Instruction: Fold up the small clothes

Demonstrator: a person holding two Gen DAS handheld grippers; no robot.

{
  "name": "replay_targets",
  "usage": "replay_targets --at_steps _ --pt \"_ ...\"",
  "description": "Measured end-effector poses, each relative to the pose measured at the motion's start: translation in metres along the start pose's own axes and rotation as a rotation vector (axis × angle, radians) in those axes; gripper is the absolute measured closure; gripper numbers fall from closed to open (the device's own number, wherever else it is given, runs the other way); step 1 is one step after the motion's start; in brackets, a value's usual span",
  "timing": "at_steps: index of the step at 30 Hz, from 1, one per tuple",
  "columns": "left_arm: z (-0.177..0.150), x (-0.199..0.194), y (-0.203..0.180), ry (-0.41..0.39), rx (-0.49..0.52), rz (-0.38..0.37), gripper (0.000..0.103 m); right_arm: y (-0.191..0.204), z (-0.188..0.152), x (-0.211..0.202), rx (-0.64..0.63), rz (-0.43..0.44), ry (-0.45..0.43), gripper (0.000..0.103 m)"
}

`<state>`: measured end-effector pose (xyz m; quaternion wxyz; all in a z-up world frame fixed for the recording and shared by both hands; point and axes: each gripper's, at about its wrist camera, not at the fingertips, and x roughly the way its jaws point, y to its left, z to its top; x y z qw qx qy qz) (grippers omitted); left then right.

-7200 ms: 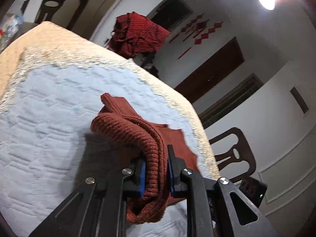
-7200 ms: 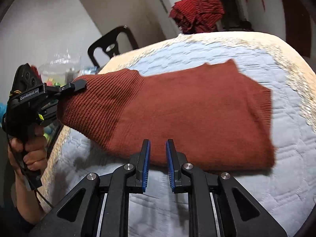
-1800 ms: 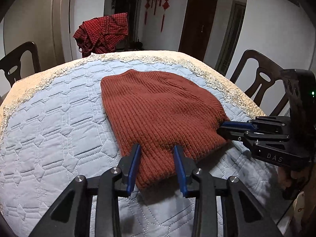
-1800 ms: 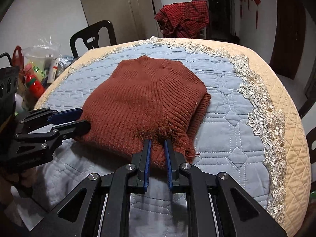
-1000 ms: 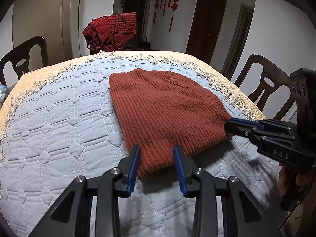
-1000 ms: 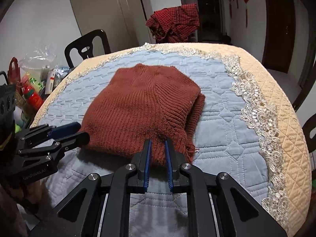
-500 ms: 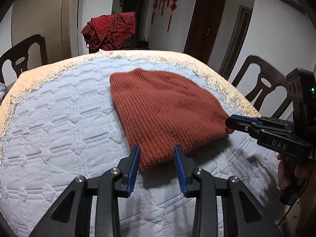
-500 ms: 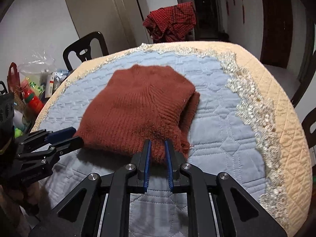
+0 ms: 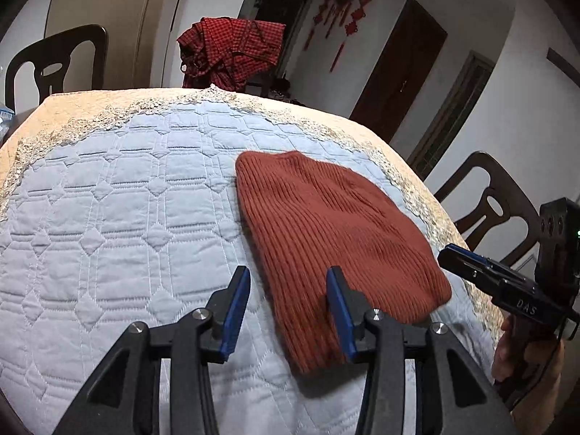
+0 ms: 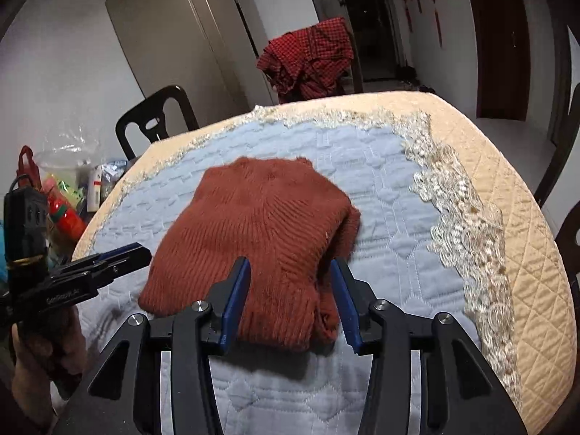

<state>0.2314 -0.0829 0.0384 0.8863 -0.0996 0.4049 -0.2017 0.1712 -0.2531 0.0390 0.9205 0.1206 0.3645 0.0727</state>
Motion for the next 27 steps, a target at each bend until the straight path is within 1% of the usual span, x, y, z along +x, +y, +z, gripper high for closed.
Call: replay_targets --at_steps 2,3,5,8,10,14,18,20,23,27 --pt "0.005 0.006 0.002 0.004 -0.01 0.003 0.057 -0.001 0.004 0.005 0.01 0.008 0.002 0.059" --pt "0.006 0.01 0.003 0.01 -0.017 0.0 0.057 -0.002 0.006 0.01 0.013 0.011 0.009 0.063" --pt "0.009 0.019 0.006 0.026 -0.035 -0.01 0.055 -0.004 0.009 0.019 0.018 0.008 0.029 0.063" --pt "0.01 0.028 0.009 0.039 -0.053 -0.018 0.049 -0.012 0.008 0.037 0.018 -0.032 0.072 0.063" --pt "0.009 0.028 0.01 0.043 -0.053 -0.026 0.049 -0.021 0.007 0.04 0.062 0.006 0.077 0.063" --pt "0.011 0.025 0.011 0.046 -0.066 -0.052 0.049 -0.027 0.009 0.034 0.086 0.02 0.06 0.062" --pt "0.014 0.034 0.014 0.064 -0.098 -0.087 0.049 -0.045 0.016 0.041 0.172 0.077 0.071 0.06" --pt "0.013 0.039 0.017 0.075 -0.118 -0.114 0.046 -0.055 0.019 0.05 0.22 0.12 0.091 0.057" --pt "0.013 0.045 0.02 0.086 -0.145 -0.134 0.042 -0.064 0.023 0.059 0.264 0.159 0.106 0.052" --pt "0.01 0.05 0.021 0.092 -0.164 -0.151 0.04 -0.075 0.023 0.068 0.336 0.219 0.108 0.052"
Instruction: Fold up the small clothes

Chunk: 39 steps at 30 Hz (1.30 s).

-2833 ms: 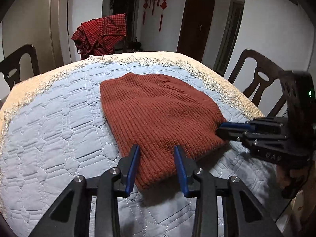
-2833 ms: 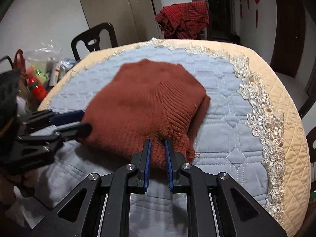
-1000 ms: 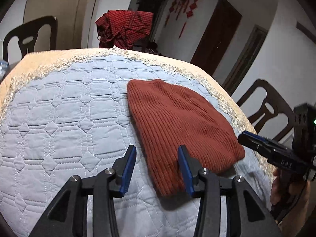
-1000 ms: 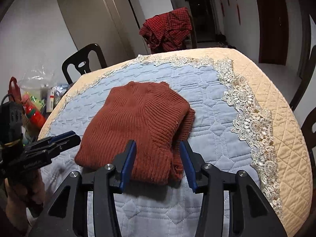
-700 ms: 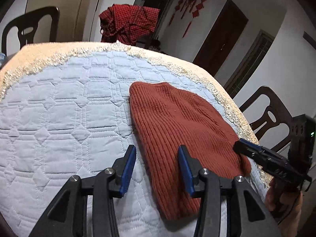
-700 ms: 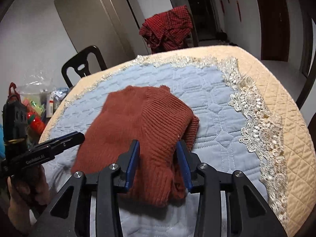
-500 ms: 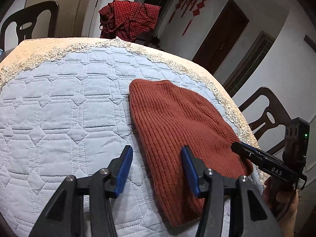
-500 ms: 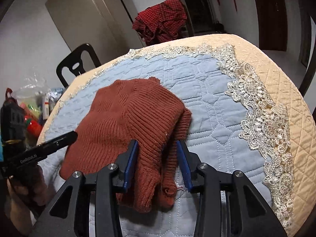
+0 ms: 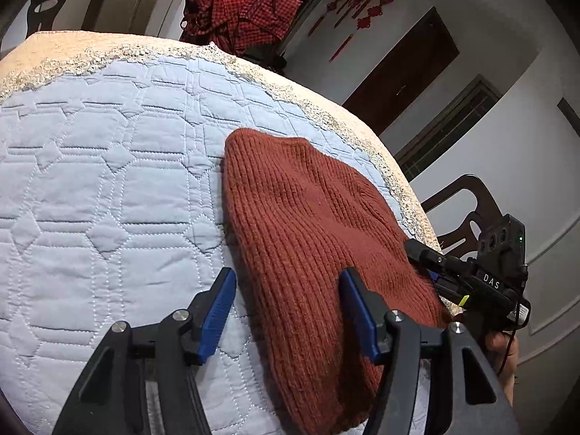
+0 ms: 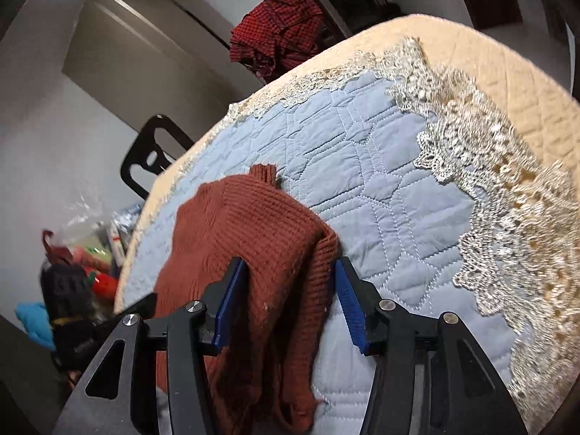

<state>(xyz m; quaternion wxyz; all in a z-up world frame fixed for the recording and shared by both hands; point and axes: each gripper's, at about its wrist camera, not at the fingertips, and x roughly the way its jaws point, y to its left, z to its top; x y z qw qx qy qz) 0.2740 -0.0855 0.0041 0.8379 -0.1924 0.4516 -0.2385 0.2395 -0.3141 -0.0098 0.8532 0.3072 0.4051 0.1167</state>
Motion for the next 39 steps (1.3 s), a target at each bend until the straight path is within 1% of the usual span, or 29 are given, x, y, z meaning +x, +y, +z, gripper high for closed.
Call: replay_targets --at_steps 2,7,11,14,16,18,20,22,23,26,35,39 --pt "-0.002 0.0 -0.001 -0.001 0.005 -0.001 0.04 0.0 -0.003 -0.002 0.004 0.014 0.004 0.052" --pt "-0.013 -0.003 -0.004 0.015 0.025 -0.021 0.04 0.006 -0.019 -0.006 -0.037 0.057 0.052 0.052" --pt "-0.011 0.0 -0.006 0.02 0.034 -0.017 0.04 0.005 -0.024 -0.008 -0.033 0.075 0.067 0.052" --pt "-0.008 0.005 -0.014 0.02 0.063 0.006 0.04 0.008 -0.018 0.0 -0.03 0.066 0.067 0.055" --pt "-0.009 0.009 -0.022 0.014 0.105 0.045 0.04 0.01 -0.015 0.005 -0.033 0.062 0.063 0.058" --pt "-0.009 0.009 -0.03 0.011 0.14 0.08 0.044 0.012 -0.014 0.008 -0.037 0.06 0.059 0.061" --pt "-0.008 0.007 -0.039 0.005 0.177 0.109 0.055 0.014 -0.014 0.008 -0.032 0.065 0.055 0.068" --pt "-0.008 0.003 -0.048 -0.006 0.22 0.141 0.061 0.018 -0.015 0.003 -0.049 0.051 0.044 0.075" --pt "-0.009 0.001 -0.051 -0.012 0.238 0.154 0.063 0.021 -0.016 0.0 -0.061 0.042 0.036 0.075" --pt "-0.009 -0.005 -0.058 -0.032 0.255 0.17 0.065 0.029 -0.017 -0.007 -0.072 0.038 0.018 0.076" --pt "-0.011 -0.032 -0.075 -0.07 0.285 0.149 0.067 0.057 -0.025 -0.04 -0.144 0.057 -0.028 0.077" --pt "-0.014 -0.044 -0.075 -0.083 0.292 0.149 0.066 0.07 -0.028 -0.049 -0.166 0.076 -0.037 0.077"
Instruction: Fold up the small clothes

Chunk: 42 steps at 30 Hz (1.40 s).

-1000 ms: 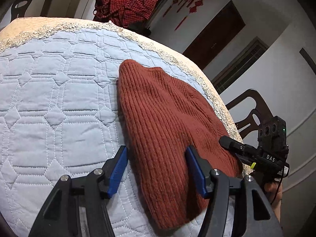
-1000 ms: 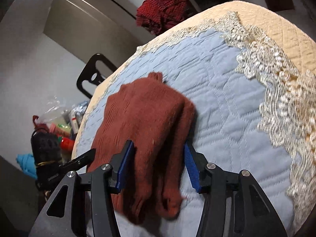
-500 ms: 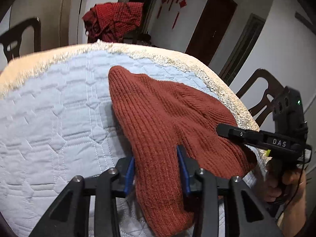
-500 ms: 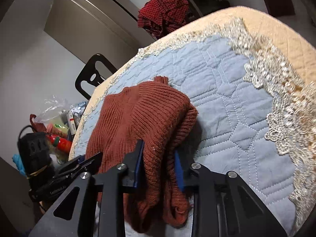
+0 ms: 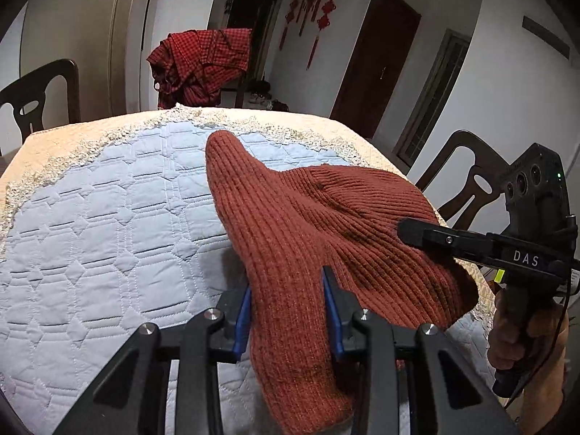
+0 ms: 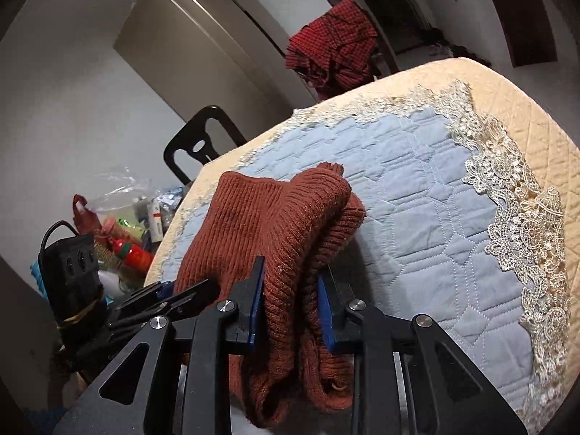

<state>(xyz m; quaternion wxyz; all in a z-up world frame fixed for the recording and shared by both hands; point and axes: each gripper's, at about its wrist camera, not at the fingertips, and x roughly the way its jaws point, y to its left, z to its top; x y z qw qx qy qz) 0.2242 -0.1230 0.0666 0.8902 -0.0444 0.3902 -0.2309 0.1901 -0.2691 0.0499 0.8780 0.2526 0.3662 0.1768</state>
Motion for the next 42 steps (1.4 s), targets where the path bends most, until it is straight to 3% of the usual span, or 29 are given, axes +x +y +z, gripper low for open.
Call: replay_targets --at_steps 9,18,25,32,35,39,42 --pt "-0.01 -0.03 0.026 -0.028 -0.009 0.054 0.067 0.037 -0.005 0.024 -0.042 0.041 0.035 0.077" --pt "-0.018 -0.065 0.086 -0.056 -0.069 0.139 0.067 0.087 -0.009 0.078 -0.078 0.121 0.08 0.077" --pt "-0.018 -0.082 0.138 -0.08 -0.109 0.159 0.066 0.114 -0.009 0.122 -0.076 0.173 0.101 0.077" --pt "-0.031 -0.071 0.179 -0.062 -0.147 0.148 0.066 0.121 -0.014 0.162 -0.065 0.175 0.138 0.077" --pt "-0.045 -0.057 0.2 -0.022 -0.181 0.138 0.065 0.118 -0.021 0.179 -0.073 0.124 0.166 0.077" --pt "-0.062 -0.06 0.224 -0.033 -0.264 0.072 0.059 0.106 -0.027 0.182 -0.062 0.105 0.196 0.074" --pt "-0.067 -0.067 0.224 -0.041 -0.272 0.079 0.056 0.106 -0.027 0.178 -0.069 0.085 0.193 0.069"
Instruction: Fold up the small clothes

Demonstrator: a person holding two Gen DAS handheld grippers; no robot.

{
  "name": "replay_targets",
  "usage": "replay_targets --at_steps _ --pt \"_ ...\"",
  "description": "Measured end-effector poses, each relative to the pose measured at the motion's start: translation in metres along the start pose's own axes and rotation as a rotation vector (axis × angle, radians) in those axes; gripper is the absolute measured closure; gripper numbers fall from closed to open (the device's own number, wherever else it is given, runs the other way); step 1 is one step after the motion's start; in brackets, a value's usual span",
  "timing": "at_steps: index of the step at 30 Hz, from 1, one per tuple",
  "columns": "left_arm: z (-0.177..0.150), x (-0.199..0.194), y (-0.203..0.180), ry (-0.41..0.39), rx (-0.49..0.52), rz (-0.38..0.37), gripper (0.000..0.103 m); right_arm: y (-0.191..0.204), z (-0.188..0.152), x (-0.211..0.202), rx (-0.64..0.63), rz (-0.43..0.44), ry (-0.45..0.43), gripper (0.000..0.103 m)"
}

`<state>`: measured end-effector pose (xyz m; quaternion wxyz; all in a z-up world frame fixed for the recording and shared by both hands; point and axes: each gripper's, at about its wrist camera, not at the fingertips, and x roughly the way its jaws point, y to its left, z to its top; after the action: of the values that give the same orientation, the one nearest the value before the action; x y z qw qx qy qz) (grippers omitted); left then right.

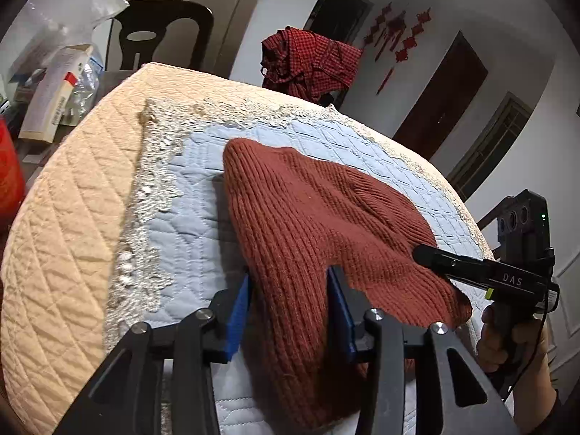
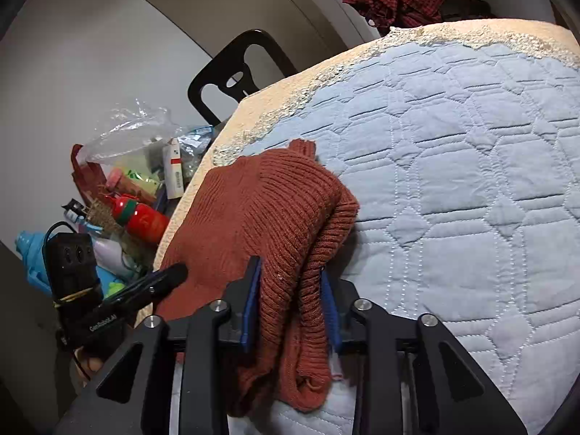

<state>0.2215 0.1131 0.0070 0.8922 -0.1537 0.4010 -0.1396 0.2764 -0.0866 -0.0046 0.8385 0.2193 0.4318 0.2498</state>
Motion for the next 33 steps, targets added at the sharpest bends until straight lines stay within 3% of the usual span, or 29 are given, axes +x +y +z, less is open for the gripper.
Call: replay_targets --at_steps 9,14,24,29,33 --pt "-0.001 -0.037 -0.027 -0.077 0.074 0.086 0.057 0.042 -0.004 -0.038 -0.168 -0.134 -0.095 0.069" --pt "-0.016 -0.054 -0.042 -0.074 0.097 0.14 0.057 0.07 -0.029 -0.05 -0.303 -0.174 -0.067 0.07" --pt "-0.057 -0.069 -0.061 -0.044 0.099 0.207 0.057 0.083 -0.077 -0.061 -0.378 -0.226 -0.025 0.07" --pt "-0.062 -0.068 -0.068 -0.036 0.108 0.214 0.056 0.084 -0.088 -0.061 -0.395 -0.222 -0.026 0.07" --pt "-0.052 -0.067 -0.072 -0.078 0.116 0.223 0.056 0.089 -0.083 -0.064 -0.407 -0.184 -0.065 0.07"
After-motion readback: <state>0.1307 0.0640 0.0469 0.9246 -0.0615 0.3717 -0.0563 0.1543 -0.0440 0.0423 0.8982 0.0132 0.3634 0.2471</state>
